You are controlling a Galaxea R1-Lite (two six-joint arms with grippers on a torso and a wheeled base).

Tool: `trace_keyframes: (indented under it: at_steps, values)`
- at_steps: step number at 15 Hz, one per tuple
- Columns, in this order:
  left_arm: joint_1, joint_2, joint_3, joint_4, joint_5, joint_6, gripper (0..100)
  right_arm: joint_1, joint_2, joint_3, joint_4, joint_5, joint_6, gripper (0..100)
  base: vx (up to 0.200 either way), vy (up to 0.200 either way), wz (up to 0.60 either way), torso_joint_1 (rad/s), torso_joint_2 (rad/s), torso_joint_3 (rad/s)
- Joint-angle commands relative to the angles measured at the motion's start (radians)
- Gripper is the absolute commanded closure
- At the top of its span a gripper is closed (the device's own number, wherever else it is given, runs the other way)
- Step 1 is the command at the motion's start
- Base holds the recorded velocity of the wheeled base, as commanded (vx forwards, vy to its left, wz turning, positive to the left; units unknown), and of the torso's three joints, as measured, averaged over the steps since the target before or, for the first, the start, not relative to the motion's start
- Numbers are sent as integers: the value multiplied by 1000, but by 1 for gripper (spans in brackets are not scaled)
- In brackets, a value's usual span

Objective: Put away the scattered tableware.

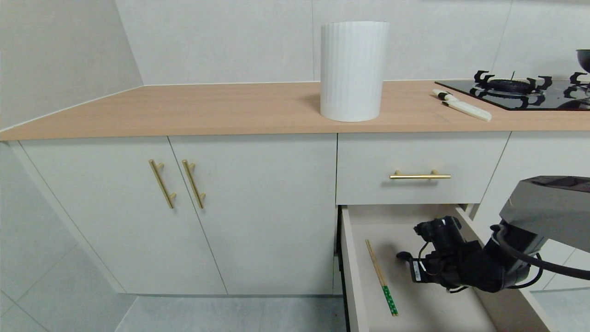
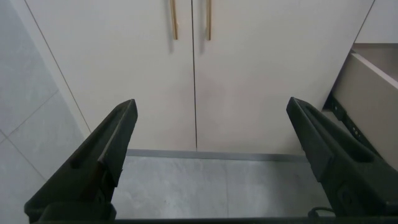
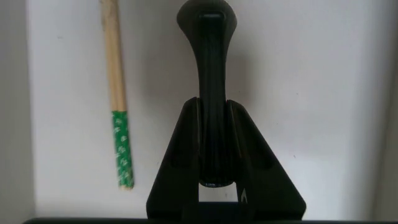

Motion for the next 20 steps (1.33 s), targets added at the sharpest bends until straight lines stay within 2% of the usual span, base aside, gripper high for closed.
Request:
trace_keyframes:
  at_steps: [1,11,12,20]
  values:
    - [0,0,0,0,0,-1,0,1,55,-9,0,0,-22,100,0,0,0,0,0,0]
    - [0,0,0,0,0,-1,0,-1,79,-15,-2,-16,-36,100,0,0,0,0,0,0]
    - [0,0,0,0,0,-1,0,-1,81,-17,-2,-16,-37,0,0,0,0,0,0,0]
    - [0,0,0,0,0,-1,0,-2,56,-14,-2,-18,-34,0,0,0,0,0,0,0]
